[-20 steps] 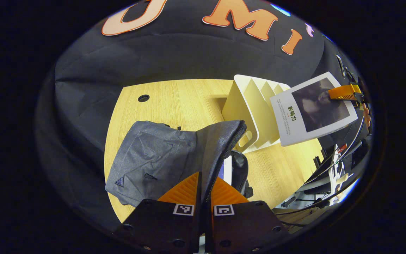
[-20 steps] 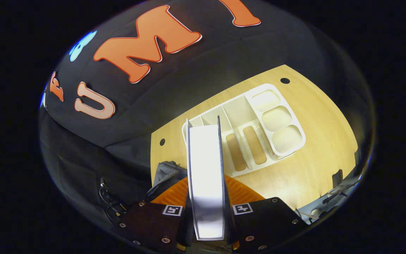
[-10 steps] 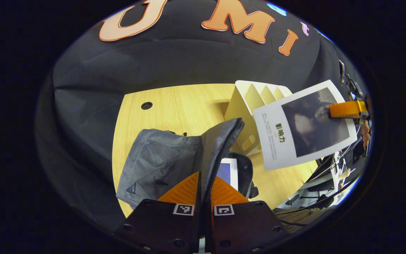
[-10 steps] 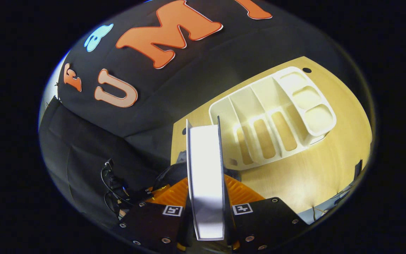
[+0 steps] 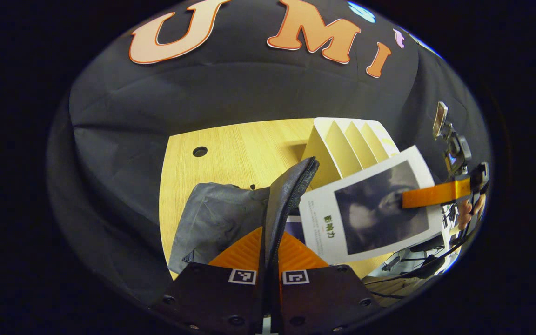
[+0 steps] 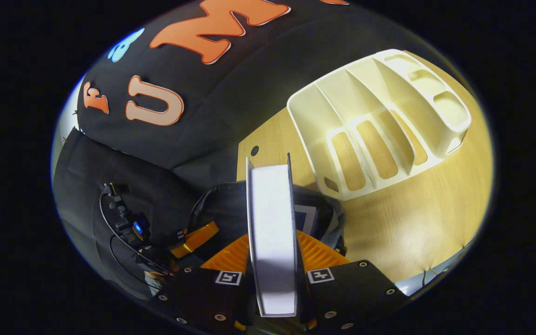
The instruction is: Open the schoolbag, grab two books from the bookshelf and put them into the schoolbag.
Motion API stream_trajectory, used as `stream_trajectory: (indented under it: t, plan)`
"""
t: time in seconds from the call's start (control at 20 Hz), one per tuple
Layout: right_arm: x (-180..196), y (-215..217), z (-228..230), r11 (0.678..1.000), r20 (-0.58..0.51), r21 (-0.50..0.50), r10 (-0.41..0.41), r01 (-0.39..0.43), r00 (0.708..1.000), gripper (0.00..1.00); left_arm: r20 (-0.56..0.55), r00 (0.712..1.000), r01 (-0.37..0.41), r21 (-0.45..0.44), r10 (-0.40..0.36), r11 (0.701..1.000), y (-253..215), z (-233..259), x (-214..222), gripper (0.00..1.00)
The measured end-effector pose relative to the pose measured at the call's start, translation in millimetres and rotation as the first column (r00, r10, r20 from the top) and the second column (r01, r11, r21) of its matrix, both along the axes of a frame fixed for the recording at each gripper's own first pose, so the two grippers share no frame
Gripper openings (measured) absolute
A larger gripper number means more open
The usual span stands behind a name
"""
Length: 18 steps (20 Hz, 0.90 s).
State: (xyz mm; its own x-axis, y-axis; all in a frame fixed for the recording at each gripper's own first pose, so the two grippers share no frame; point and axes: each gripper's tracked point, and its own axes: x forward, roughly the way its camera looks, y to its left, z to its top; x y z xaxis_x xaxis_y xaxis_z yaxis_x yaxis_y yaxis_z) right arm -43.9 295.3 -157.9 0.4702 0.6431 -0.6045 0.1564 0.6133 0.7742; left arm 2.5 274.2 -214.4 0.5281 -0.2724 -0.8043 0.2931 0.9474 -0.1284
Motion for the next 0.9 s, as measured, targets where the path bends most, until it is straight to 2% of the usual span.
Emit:
stream_trajectory:
  t: [0.5, 0.9]
  plan:
    - [5.7, 47.4, -38.5, 0.981, -0.056, 0.163, -0.095, 0.103, 0.994, 0.36, 0.031, 0.999, 0.035, 0.032, -0.036, 0.999, 1.4, 13.3, 4.2, 0.07]
    - [16.9, 91.7, -55.3, 0.960, -0.034, 0.239, -0.142, 0.146, 0.989, 0.36, 0.076, 0.995, 0.053, 0.058, -0.057, 0.997, -9.1, 26.4, 5.8, 0.07]
